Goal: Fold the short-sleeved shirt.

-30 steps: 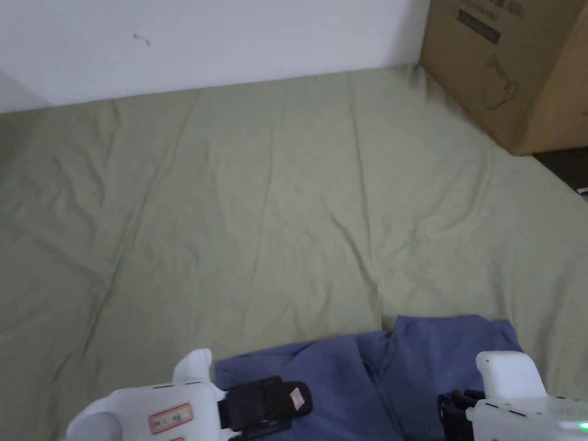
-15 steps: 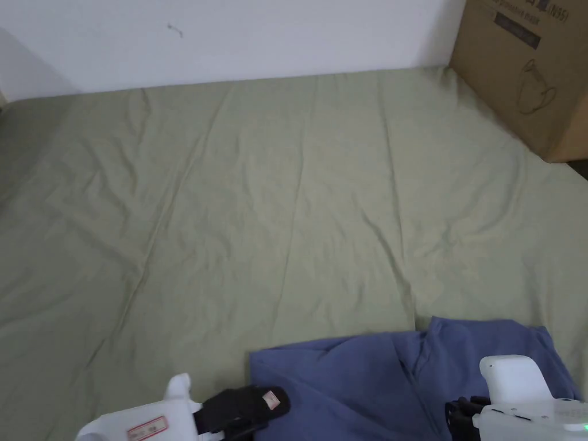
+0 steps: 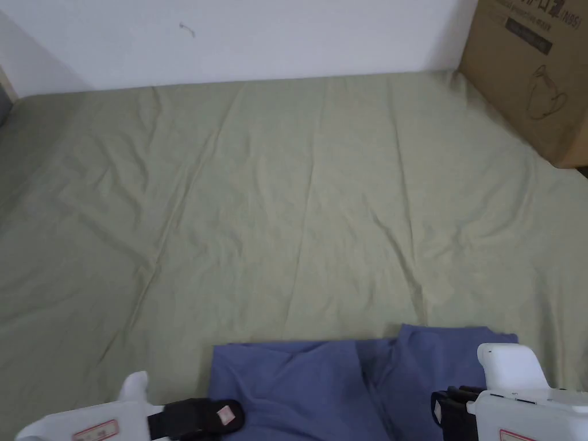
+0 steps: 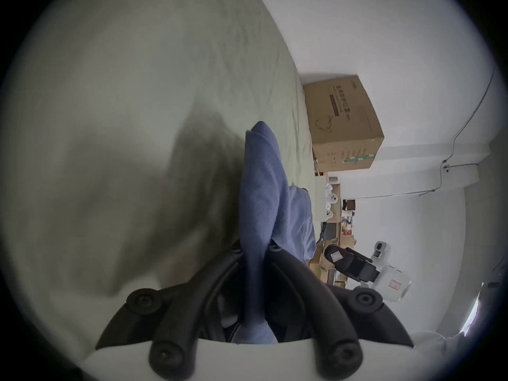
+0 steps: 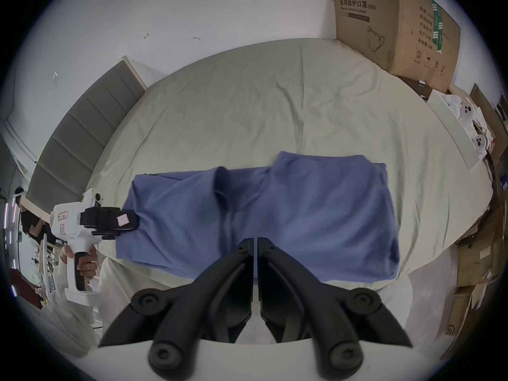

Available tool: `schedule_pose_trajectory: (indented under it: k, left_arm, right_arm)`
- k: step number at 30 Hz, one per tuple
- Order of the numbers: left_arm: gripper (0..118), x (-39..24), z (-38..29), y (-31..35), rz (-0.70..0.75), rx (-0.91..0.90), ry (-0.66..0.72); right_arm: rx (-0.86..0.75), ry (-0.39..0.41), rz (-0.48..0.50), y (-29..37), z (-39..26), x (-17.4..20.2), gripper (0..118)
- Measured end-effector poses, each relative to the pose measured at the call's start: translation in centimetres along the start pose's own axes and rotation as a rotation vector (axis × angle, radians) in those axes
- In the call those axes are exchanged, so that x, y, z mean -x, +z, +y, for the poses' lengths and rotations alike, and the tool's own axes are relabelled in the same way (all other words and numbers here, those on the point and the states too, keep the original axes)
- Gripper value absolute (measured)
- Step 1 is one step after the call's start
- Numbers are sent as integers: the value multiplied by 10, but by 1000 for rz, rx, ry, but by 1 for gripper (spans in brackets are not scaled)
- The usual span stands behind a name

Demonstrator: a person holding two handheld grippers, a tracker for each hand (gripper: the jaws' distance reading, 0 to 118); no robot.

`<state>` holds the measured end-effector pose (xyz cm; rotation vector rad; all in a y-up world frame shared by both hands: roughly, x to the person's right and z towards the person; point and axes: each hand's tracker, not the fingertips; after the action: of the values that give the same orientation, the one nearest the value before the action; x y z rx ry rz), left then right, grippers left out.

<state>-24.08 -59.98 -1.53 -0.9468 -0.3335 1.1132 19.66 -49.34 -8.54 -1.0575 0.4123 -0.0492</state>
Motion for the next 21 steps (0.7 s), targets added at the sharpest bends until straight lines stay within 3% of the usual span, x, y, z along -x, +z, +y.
schedule_pose_trajectory:
  k: [4, 10, 16, 21]
  left_arm:
    - [8, 2, -2, 56, 149, -74, 3]
    - [8, -27, 2, 93, 179, -178, 4]
    - [9, -135, -4, 61, 133, -155, -184]
    - [9, -206, -14, -4, 150, -67, -374]
  right_arm:
    - [15, -5, 5, -6, -4, -2, 3]
    - [21, -27, 14, -8, -7, -8, 3]
    - [-6, -59, 18, -1, -10, -22, 3]
    - [-29, -134, 19, 5, -15, -48, 3]
